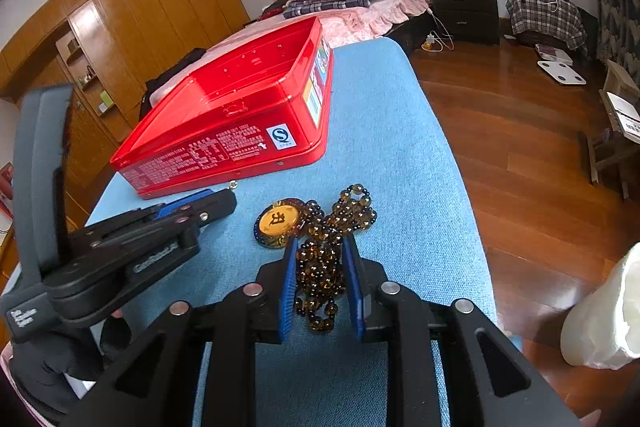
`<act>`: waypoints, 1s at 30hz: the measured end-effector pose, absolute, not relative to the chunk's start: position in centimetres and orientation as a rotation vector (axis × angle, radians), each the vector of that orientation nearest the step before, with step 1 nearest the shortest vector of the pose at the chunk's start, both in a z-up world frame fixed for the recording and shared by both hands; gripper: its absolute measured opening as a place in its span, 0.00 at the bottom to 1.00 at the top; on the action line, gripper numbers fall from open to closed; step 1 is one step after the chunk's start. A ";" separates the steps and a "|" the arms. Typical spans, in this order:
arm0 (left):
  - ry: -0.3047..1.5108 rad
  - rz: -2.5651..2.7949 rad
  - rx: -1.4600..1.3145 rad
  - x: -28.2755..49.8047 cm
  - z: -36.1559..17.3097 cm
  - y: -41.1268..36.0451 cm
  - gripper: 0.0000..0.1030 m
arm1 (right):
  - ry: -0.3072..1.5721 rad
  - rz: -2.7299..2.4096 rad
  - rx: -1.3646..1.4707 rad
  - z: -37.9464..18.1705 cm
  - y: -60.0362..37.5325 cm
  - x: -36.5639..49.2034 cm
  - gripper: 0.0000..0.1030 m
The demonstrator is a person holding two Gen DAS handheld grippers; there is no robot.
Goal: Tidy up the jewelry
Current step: 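Close the left gripper on the gold pendant while the right gripper lifts the bead necklace, then carry the bead necklace and gold pendant over the red tin with both grippers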
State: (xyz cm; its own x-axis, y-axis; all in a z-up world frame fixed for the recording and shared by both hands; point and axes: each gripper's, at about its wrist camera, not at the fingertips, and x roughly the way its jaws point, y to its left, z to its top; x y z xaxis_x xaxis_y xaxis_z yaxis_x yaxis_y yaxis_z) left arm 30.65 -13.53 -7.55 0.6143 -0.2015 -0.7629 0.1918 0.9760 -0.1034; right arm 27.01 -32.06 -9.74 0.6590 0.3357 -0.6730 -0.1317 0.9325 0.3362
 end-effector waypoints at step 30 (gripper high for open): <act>0.737 -0.185 -0.088 24.3 -1.4 -5.1 0.18 | 0.727 0.406 0.187 -3.9 -26.3 24.6 0.10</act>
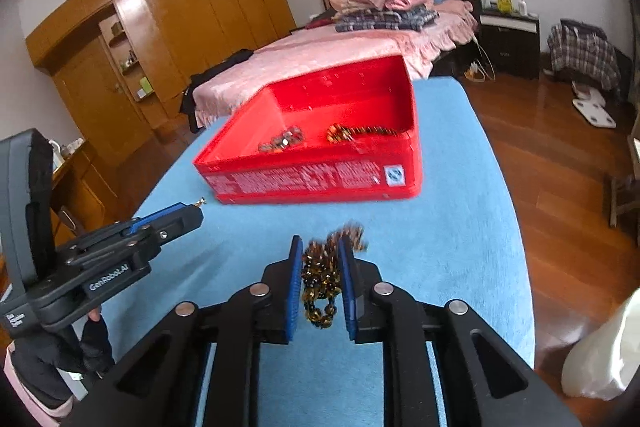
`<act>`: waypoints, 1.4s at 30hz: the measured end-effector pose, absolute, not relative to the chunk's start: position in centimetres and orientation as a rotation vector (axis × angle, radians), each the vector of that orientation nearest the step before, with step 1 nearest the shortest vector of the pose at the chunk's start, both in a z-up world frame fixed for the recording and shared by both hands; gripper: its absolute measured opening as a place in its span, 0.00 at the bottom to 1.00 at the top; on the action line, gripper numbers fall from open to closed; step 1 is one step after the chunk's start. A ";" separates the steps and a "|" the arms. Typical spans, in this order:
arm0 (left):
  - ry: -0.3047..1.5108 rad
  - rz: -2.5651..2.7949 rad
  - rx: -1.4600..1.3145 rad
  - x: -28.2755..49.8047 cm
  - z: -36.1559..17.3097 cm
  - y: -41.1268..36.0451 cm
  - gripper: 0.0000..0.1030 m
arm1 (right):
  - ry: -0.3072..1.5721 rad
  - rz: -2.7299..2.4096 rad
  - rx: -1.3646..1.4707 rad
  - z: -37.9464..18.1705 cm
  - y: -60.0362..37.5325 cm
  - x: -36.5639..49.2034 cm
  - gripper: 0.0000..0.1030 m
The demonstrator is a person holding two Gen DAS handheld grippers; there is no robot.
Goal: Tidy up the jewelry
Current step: 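Carry the bead necklace and gold pendant over the red tin with both grippers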
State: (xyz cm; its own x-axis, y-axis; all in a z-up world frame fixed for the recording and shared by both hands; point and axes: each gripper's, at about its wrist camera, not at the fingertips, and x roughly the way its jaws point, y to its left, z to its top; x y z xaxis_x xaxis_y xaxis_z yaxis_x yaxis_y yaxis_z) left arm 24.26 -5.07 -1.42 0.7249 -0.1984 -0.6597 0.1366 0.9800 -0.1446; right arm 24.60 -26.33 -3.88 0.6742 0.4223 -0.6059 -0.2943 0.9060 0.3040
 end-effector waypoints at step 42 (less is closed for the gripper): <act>0.785 -0.234 -0.106 21.9 -4.4 -3.7 0.18 | 0.766 0.369 0.169 -7.6 -25.6 20.6 0.25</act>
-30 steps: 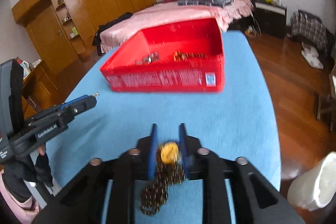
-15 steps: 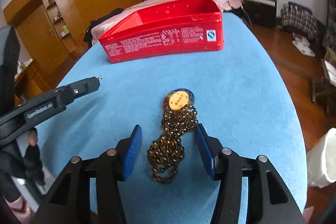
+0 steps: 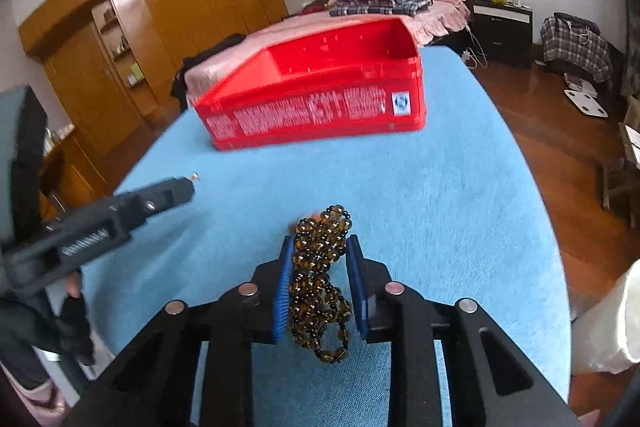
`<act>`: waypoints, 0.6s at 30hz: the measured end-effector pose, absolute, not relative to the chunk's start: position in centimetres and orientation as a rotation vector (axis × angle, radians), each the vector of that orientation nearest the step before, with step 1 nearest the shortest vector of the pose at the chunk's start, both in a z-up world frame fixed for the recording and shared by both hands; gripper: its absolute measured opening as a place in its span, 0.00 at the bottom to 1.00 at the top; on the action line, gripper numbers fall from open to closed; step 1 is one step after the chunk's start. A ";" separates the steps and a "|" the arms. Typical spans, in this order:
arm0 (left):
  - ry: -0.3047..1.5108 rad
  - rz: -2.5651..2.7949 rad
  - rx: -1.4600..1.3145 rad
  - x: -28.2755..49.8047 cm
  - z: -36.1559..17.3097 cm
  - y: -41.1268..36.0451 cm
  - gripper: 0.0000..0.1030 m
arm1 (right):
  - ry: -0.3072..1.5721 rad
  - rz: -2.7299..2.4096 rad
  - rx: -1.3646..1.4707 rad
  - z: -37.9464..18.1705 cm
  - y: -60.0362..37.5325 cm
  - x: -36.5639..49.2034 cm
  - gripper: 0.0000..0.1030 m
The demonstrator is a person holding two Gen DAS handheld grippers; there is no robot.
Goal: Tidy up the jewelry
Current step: 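Carry the bead necklace and gold pendant over the red tin with both grippers, then open both grippers to drop the necklace and pendant into the tin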
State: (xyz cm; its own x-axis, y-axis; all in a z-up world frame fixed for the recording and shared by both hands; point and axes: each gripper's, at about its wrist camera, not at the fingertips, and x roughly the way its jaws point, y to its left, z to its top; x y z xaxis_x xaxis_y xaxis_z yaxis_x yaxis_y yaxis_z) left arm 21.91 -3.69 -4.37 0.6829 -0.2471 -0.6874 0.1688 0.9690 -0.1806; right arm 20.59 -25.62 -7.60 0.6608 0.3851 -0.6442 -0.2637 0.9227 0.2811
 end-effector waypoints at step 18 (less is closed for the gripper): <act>0.645 -0.244 -0.101 25.5 1.4 -4.5 0.18 | 0.560 0.399 0.163 1.5 -26.5 24.8 0.25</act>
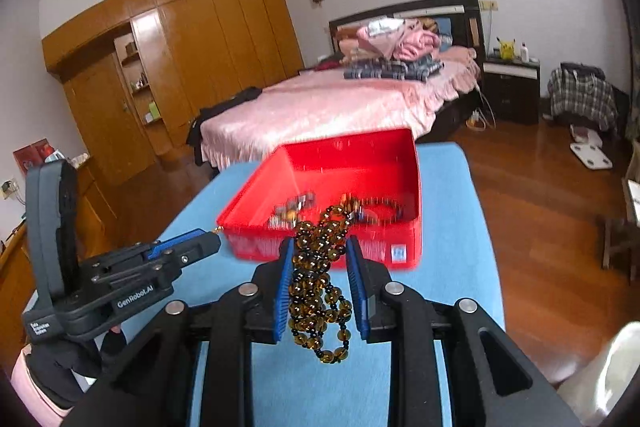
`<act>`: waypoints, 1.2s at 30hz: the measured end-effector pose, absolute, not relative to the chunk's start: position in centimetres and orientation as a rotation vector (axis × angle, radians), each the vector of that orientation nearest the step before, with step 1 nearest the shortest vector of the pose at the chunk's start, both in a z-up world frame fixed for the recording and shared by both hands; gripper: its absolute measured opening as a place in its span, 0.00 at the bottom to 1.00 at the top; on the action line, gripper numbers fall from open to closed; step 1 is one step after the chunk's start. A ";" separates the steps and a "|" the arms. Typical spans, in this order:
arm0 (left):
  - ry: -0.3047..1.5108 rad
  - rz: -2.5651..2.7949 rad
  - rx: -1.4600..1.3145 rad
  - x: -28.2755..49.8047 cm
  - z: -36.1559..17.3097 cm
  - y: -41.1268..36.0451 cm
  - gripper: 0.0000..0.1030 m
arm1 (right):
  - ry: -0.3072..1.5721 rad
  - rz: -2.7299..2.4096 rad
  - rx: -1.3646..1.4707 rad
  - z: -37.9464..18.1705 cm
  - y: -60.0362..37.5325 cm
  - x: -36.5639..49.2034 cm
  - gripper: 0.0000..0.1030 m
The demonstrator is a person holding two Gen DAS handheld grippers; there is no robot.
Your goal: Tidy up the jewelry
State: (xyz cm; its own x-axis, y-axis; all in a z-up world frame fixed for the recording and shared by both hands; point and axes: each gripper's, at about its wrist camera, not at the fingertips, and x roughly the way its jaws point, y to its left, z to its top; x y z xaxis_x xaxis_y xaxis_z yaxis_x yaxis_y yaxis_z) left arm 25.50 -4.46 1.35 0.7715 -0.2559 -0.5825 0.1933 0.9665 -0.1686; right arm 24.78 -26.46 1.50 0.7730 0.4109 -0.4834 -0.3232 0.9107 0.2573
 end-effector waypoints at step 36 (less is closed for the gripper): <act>0.588 -0.103 -0.078 32.7 3.5 -1.6 0.91 | 0.512 0.334 0.146 2.9 -25.9 33.8 0.87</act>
